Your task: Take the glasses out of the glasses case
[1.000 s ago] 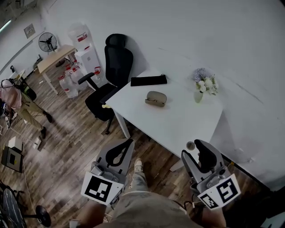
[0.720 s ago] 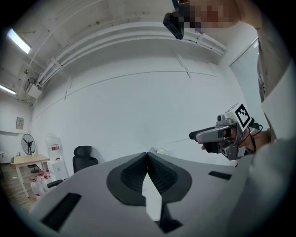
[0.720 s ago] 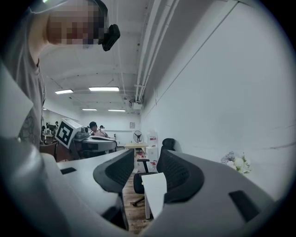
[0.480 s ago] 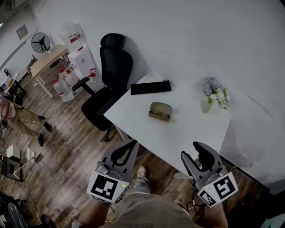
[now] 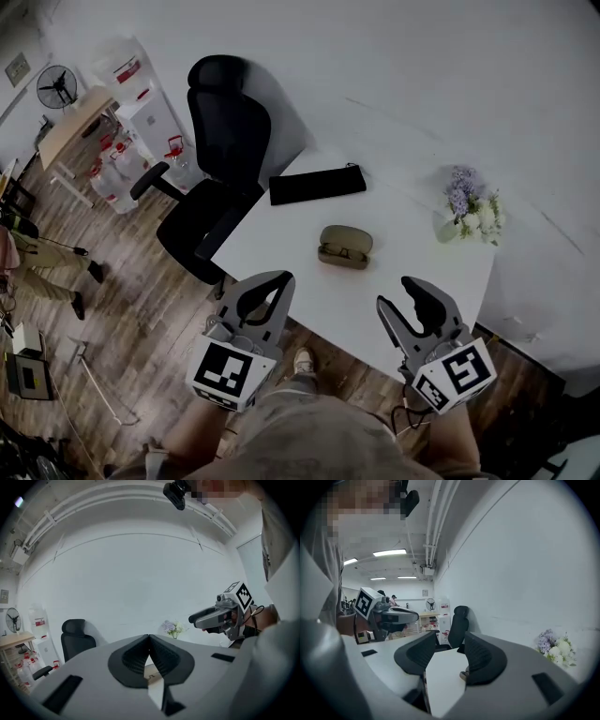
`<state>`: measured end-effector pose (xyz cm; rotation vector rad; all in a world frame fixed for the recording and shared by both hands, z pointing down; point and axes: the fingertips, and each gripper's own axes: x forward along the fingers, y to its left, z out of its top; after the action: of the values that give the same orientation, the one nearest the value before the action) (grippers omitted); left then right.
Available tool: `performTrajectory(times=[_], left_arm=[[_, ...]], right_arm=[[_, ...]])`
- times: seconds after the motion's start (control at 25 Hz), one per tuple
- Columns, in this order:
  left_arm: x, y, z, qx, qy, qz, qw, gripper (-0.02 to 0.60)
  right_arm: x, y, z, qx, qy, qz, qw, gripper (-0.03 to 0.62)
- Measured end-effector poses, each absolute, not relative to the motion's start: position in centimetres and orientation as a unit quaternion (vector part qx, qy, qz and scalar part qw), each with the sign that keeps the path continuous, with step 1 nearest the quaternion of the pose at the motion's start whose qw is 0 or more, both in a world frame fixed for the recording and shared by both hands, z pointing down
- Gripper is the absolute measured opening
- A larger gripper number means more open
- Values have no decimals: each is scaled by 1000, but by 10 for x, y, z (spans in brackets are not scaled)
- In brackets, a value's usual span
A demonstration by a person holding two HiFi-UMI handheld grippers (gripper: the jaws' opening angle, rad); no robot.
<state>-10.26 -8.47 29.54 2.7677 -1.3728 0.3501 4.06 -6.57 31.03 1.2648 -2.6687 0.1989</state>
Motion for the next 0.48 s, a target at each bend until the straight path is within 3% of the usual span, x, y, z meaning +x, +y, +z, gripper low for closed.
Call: performTrajectory(times=[0.48], left_arm=[[-113,-152,321,909,-394,133,20,17]], right_arm=[[23,-130,331,452,-880,82,125,204]])
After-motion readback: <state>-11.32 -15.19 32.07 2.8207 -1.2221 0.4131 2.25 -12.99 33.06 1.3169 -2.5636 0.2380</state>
